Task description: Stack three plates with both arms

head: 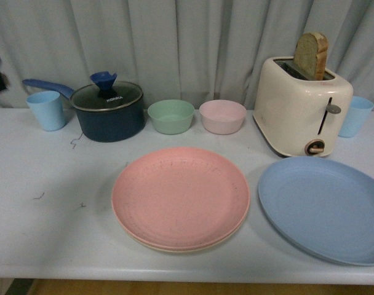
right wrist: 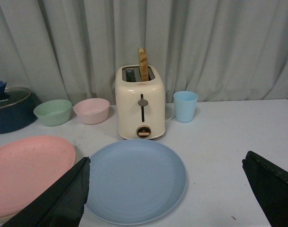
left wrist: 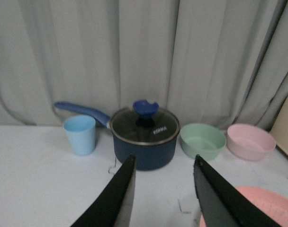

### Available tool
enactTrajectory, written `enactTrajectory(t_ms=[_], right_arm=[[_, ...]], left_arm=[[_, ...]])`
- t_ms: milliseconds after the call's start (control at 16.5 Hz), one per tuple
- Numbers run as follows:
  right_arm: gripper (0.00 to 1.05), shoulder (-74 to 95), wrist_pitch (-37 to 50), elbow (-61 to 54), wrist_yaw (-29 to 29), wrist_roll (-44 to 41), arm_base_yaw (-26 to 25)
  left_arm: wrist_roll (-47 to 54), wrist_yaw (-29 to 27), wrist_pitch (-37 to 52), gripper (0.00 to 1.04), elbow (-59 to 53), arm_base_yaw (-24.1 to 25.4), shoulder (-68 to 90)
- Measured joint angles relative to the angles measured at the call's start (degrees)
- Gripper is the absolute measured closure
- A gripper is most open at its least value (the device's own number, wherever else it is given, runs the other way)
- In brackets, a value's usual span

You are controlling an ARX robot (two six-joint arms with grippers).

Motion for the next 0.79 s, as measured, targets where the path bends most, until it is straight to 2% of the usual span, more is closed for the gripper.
enactTrajectory(t_ms=[121, 182, 243, 304, 364, 789], right_arm=[[0.06, 0.0, 0.0, 0.0, 0.0, 0.0, 0.0], [0.06, 0.0, 0.0, 0.0, 0.0, 0.0, 0.0], [0.06, 0.0, 0.0, 0.0, 0.0, 0.0, 0.0], [0.06, 0.0, 0.0, 0.0, 0.0, 0.0, 0.0], [0.06, 0.0, 0.0, 0.0, 0.0, 0.0, 0.0], [0.06, 0.0, 0.0, 0.0, 0.0, 0.0, 0.0]], left_arm=[[0.7, 0.8, -0.5, 0.84, -3.5, 0.9, -3.8], [0.8, 1.3, -1.9, 0.97, -6.7, 1.5, -5.5], [0.9, 1.8, -2.8, 1.03, -8.7, 1.9, -7.5], [0.9, 2.9, 0.8, 1.03, -11.7, 2.8, -9.6], [1.0, 5.8, -3.7, 1.03, -15.5, 6.6, -15.9], [1.0, 6.3, -20.7, 1.03, -20.0, 6.3, -38.4]])
